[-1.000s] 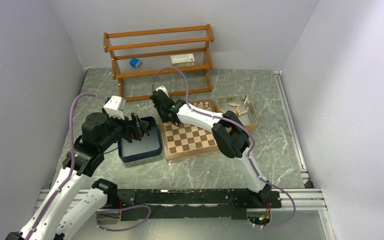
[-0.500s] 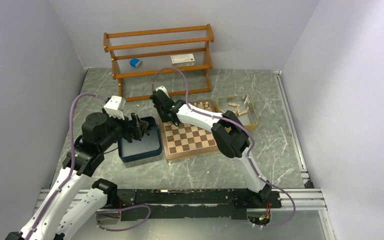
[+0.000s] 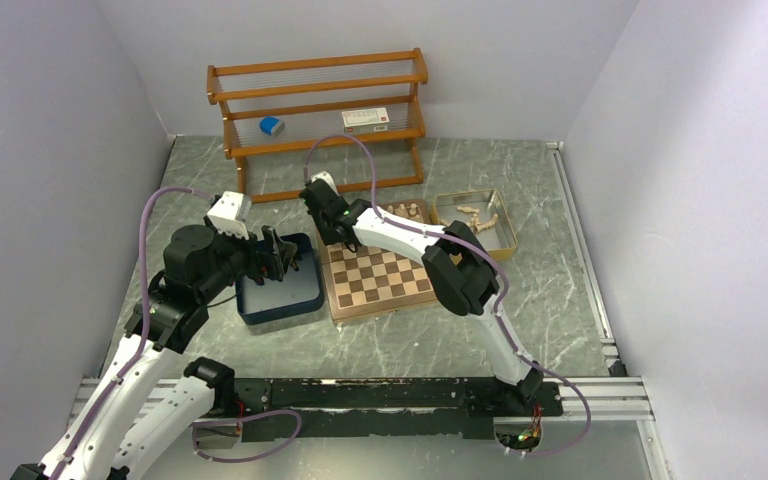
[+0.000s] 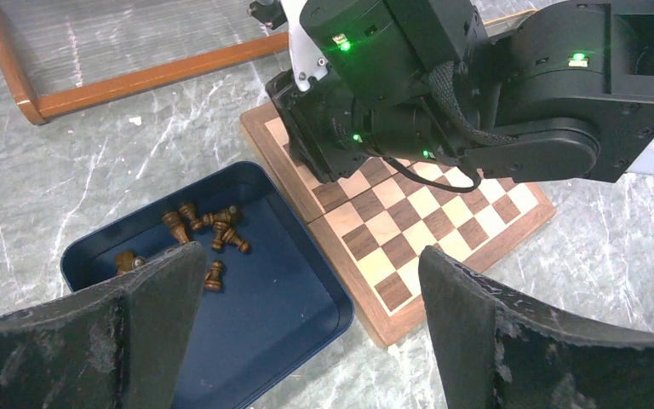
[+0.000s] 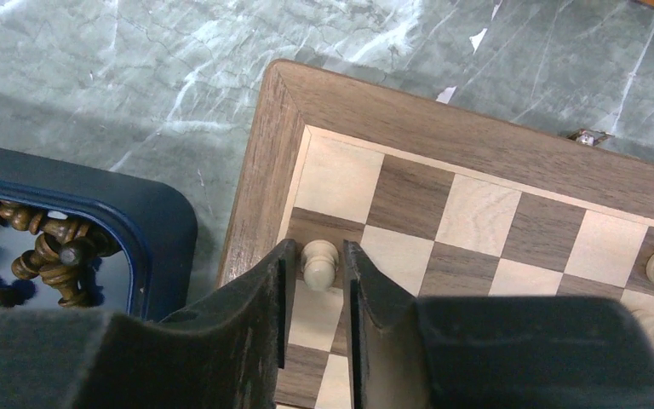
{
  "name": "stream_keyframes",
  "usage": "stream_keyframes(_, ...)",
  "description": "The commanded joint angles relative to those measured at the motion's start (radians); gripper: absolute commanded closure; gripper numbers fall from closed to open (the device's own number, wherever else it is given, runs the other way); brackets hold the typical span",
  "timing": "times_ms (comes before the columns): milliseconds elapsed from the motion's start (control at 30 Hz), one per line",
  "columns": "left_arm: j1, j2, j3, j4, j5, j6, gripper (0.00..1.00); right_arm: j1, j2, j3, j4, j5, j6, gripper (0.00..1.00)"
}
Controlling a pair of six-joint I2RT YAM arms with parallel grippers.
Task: Set up the chess pieces on the board
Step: Place the chess piece on the chessboard, then pick up the chess piece from the storage box.
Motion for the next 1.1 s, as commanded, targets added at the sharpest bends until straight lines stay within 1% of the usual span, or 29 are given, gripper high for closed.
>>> stream_keyframes(0,-0.002,-0.011,0.010,0.012,0.005,0.003,0.01,-0.006,0.022,0.046,-0.018,0.002,0.002,0.68)
stream_keyframes(233,-0.002,-0.012,0.009,0.011,0.001,0.004,0.01,-0.007,-0.003,0.087,-0.051,0.013,0.000,0.57)
stream_keyframes(333,-0.001,-0.003,0.009,0.011,-0.042,0.006,0.01,-0.006,-0.020,0.111,-0.090,0.019,-0.001,0.52)
stream_keyframes(400,-0.001,0.009,0.013,0.007,-0.053,0.008,0.01,-0.009,-0.060,0.079,-0.059,0.038,-0.014,0.49)
stream_keyframes(500,-0.001,0.020,0.006,0.024,-0.016,0.021,0.01,-0.022,-0.124,0.022,-0.003,0.054,-0.036,0.45)
stream_keyframes(667,-0.002,0.051,0.014,0.055,-0.011,-0.014,0.01,-0.051,-0.240,-0.064,-0.007,0.072,-0.040,0.44)
stream_keyframes(800,-0.002,0.127,0.055,0.043,0.050,-0.032,0.01,-0.086,-0.374,-0.193,0.029,0.080,-0.039,0.45)
stream_keyframes(900,-0.002,0.172,0.063,0.059,0.060,-0.022,0.01,-0.138,-0.452,-0.287,0.053,0.060,-0.031,0.46)
stream_keyframes(1067,-0.002,0.221,0.097,0.035,0.059,0.009,0.01,-0.249,-0.527,-0.379,0.061,0.051,-0.032,0.49)
